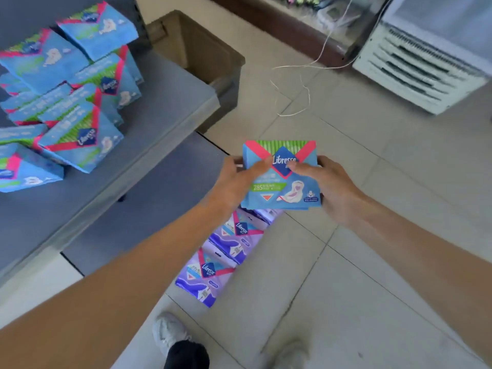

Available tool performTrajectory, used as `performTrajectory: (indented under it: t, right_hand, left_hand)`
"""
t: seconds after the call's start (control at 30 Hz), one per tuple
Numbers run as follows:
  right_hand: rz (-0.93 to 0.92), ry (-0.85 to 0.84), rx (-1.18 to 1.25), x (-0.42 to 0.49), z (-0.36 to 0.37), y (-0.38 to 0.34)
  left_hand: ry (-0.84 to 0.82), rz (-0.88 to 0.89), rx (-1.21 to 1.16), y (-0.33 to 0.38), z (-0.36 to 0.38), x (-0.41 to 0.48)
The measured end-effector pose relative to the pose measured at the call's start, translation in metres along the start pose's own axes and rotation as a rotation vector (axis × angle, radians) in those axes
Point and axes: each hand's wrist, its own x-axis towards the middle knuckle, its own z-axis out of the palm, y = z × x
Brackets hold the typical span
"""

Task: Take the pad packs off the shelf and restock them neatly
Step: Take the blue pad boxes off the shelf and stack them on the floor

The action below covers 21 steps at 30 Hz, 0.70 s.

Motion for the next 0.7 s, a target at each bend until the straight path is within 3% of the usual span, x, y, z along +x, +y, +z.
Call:
performTrajectory:
  t: [0.17, 0.33, 0.57, 0.7]
  right_hand:
    - [0.074, 0.087, 0.031, -0.005, -0.121, 0.036]
    - [0.095, 0.130, 0.015, 0.010, -0.199, 0.069]
    - [0.215, 0.163, 0.110, 0.056, -0.226, 0.124]
    - [0.333, 0.197, 0.191, 0.076, -0.217, 0.157]
  left_hand:
    - [-0.078, -0.116, 0.013, -0.039, 0.121, 0.004]
    - [-0.136, -0.182, 0.077, -0.071, 0.194, 0.028]
    - [-0.159, -0.286, 0.145, -0.112, 0.226, 0.075]
    - [-0.089, -0.397, 0.240, -0.146, 0.223, 0.095]
